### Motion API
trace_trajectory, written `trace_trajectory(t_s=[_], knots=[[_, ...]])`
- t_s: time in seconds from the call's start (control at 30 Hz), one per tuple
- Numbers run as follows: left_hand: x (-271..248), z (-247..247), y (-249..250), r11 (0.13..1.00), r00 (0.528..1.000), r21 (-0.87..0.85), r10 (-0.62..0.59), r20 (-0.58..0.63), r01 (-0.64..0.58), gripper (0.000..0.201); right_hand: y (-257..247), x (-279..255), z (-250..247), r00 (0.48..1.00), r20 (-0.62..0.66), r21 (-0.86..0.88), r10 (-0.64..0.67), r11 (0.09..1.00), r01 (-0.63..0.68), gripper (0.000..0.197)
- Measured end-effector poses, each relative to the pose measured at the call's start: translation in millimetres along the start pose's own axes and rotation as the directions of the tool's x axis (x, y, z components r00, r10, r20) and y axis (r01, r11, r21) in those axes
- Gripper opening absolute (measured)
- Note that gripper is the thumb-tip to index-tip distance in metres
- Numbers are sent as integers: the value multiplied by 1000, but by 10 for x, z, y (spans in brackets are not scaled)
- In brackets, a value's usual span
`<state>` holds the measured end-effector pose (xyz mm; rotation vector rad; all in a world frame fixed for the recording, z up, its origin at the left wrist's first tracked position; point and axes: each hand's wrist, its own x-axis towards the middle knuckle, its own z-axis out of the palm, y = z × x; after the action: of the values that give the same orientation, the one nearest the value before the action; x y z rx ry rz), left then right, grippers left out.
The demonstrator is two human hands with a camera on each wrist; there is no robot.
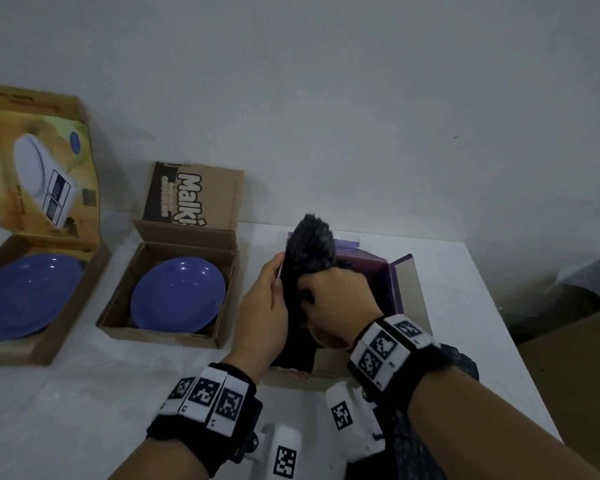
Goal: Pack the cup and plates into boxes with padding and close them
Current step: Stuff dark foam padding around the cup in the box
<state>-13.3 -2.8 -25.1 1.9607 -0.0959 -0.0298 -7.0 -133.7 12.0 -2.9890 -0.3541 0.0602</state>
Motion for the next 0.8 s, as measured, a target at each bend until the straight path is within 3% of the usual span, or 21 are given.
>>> trace_trajectory(t_s=[0.07,0.13,0.23,0.33,0.43,0.47,0.57,0.6,0.67,0.73,0.8], knots=[[16,3,-11,1000,1000,-20,8,-11,-8,41,-12,-25,-61,966,-255,-2,-27,1000,28,22],[23,4,-19,999,1000,-40,4,-16,-4,40,9,-8,-36,951,-305,36,-43,998,57,28],[17,19,-23,999,1000,-48,1,-11,-2,40,76,5,112,995,-54,76,-79,994,83,27],[16,33,-11,1000,1000,-18,12,-19,-13,41,91,20,212,975,210,47,-71,997,63,28],[7,22,-10,1000,1000,-11,15,-15,-15,42,63,49,161,955,296,47,-30,999,17,28],[13,20,-20,1000,1000,-24,14,-12,-14,42,77,68,104,968,248,66,-21,998,5,25],[24,22,-51,999,1000,-47,2,-18,-3,40,131,88,-53,998,-61,134,-1,991,9,22],[25,26,-54,999,1000,-47,-2,-22,0,40,140,101,-70,996,-86,145,-21,989,33,25],[24,34,-49,999,999,-36,6,-33,-7,40,133,141,-40,996,68,142,-62,989,52,34],[17,37,-31,1000,999,-14,23,-40,-24,40,109,179,46,960,273,132,-70,991,35,37],[15,39,-11,1000,999,-4,28,-39,-28,41,101,213,126,919,388,127,-72,992,24,37]])
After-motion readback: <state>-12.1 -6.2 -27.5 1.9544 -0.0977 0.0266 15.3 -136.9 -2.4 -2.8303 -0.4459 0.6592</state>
